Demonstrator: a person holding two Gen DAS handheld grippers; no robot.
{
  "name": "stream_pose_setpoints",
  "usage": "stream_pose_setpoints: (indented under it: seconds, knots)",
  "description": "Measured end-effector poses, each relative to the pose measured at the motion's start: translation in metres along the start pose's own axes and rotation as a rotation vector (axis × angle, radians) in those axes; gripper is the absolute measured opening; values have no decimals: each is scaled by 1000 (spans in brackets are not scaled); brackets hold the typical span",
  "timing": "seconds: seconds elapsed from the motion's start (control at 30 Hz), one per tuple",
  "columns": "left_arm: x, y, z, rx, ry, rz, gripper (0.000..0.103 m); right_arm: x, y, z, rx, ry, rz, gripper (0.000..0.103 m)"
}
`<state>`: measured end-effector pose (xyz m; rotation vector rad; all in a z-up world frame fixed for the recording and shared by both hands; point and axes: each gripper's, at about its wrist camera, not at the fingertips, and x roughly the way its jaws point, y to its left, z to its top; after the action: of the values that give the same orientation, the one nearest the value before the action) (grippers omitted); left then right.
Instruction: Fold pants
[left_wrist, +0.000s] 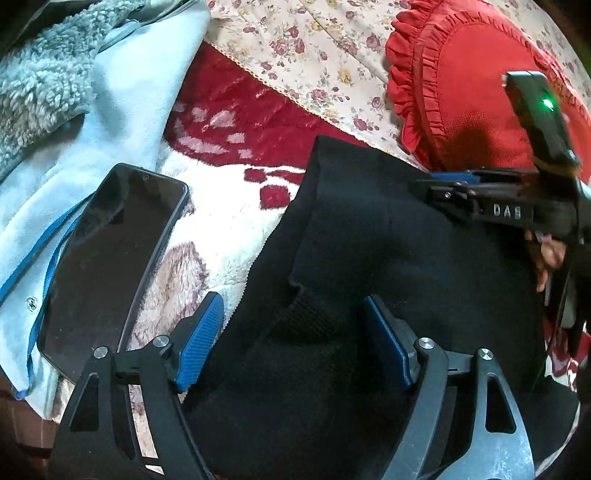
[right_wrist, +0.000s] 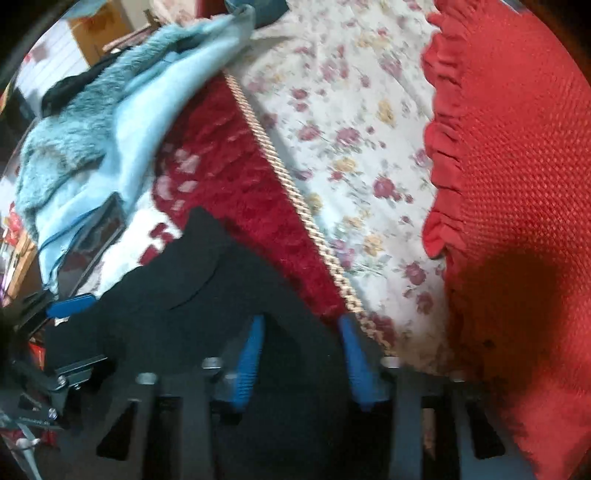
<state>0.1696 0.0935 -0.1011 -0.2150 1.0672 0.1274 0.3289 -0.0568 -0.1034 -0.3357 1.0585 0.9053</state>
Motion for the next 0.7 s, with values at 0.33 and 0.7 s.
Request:
stream_pose_setpoints:
  seconds: [0.33,0.7]
  knots:
    - [-49,33,-17,-119,-54,-53,78,-86,60,-31,-27,-169,-57,8]
    - [-115,81,-56,-237,-118,-134,78,-101,171,-101,147,-276,99,7]
